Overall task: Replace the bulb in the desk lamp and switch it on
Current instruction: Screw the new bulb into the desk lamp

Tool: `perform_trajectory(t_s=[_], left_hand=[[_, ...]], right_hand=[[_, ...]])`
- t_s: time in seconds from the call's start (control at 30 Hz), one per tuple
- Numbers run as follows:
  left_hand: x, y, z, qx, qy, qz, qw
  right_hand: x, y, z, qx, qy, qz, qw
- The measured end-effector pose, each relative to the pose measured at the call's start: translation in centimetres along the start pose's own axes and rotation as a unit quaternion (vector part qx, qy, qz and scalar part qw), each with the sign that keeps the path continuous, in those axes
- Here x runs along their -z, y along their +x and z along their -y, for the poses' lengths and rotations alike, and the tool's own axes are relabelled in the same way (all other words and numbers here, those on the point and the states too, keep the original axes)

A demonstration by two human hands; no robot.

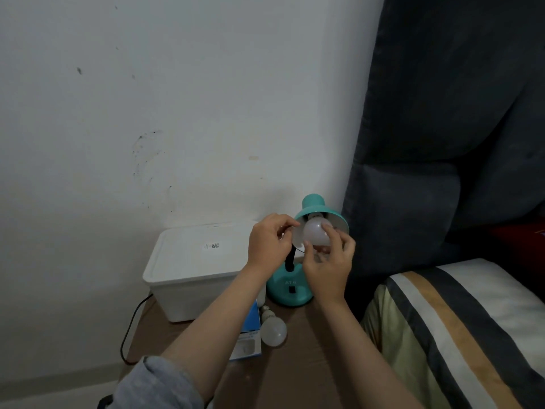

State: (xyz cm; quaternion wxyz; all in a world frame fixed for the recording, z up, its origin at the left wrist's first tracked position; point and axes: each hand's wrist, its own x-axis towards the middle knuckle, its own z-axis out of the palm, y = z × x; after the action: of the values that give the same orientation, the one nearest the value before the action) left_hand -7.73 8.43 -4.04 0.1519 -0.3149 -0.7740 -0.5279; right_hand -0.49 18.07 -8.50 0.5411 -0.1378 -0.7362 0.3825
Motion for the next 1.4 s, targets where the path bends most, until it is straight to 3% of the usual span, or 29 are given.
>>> perform_trajectory(t_s=[0.1,0.27,0.5,0.97,1.2,1.4], left_hand=[[0.1,-0.1,0.1,0.000,0.001,-0.002,1.000],[0.0,-0.1,0.0,-0.003,0.006,0.000,1.000],[0.0,-0.1,0.1,0.004,0.006,-0.004,1.000],[0.0,-0.1,0.0,0.012,-0.003,-0.004,1.000],[-0.1,-0.3,-0.2,0.006,-0.006,-0.002,1.000],[-0.1,-0.2,0.1,0.009,-0.004,-0.002,1.000]], right_hand=[[0.1,0.2,0.0,-0.021,-0.004,-0.001,1.000],[0.2,0.8,0.6,-0.127,0.042,-0.022,0.991],[-0.3,-0.3,0.2,-0.008,0.008,0.004,1.000],[0.2,0.0,1.5,-0.040,-0.010,0.008,0.999],[0.1,0.4,0.9,-0.148,0.050,-0.005,0.988],[0.2,-0.1,1.3,-0.081,0.003,-0.002,0.997]])
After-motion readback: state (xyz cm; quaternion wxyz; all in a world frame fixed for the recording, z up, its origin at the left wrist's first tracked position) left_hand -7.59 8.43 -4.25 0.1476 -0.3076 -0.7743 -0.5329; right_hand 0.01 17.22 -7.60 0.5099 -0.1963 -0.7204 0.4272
